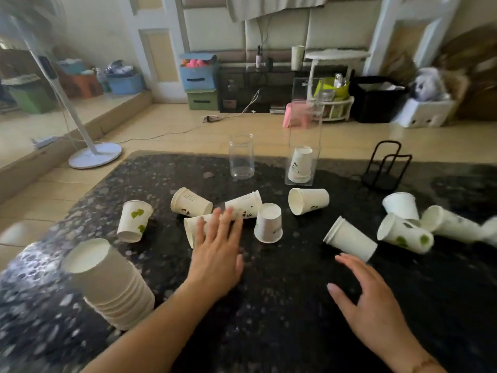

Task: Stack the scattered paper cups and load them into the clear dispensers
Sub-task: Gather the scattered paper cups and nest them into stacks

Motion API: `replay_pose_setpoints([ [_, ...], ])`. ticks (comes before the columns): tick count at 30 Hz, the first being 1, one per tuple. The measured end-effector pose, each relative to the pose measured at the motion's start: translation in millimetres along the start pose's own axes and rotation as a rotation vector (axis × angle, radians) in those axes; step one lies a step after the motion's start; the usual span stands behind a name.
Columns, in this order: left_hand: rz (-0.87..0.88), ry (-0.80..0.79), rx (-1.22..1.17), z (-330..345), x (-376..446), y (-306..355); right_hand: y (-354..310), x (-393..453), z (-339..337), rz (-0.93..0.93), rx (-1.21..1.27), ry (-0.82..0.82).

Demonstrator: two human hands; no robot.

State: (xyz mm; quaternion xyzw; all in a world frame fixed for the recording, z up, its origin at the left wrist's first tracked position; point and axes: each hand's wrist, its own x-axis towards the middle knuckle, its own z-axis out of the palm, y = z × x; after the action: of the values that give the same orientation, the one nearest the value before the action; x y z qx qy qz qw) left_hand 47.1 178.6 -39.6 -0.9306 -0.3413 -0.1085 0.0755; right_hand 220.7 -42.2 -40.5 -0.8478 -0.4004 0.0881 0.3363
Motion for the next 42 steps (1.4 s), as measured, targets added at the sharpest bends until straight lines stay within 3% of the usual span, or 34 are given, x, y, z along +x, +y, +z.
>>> replay_pose_setpoints([
  [4, -0.254, -0.091, 0.034, 12, 24, -8, 31, 4, -33, 0.147, 0.084, 0.231],
  [7, -0.390, -0.166, -0.010, 13, 32, -13, 45, 10, -44, 0.214, 0.177, 0.296],
  [15, -0.338, -0.092, 0.082, -3, 30, -18, 62, 32, -52, 0.264, 0.273, 0.321],
  [17, -0.353, 0.029, -0.084, -16, 15, -5, 61, 38, -50, 0.252, 0.283, 0.306],
  [19, -0.359, 0.145, -0.461, -32, -3, 22, 60, 46, -48, 0.252, 0.263, 0.253],
  [21, -0.367, 0.102, -0.860, -36, -19, 57, 61, 54, -43, 0.257, 0.228, 0.187],
  [23, -0.360, 0.002, -1.072, -20, -33, 86, 64, 59, -37, 0.277, 0.198, 0.131],
  [27, -0.350, -0.086, -1.115, 16, -51, 111, 66, 63, -25, 0.278, 0.118, 0.079],
  [34, -0.292, -0.210, -1.088, 16, -54, 106, 61, 68, -22, 0.338, 0.090, 0.107],
  [36, -0.306, -0.204, -1.175, 13, -54, 109, 57, 64, -25, 0.278, 0.210, 0.121],
  [42, -0.253, -0.106, -1.178, 5, -46, 117, 23, 45, -43, 0.101, 1.016, 0.154],
])
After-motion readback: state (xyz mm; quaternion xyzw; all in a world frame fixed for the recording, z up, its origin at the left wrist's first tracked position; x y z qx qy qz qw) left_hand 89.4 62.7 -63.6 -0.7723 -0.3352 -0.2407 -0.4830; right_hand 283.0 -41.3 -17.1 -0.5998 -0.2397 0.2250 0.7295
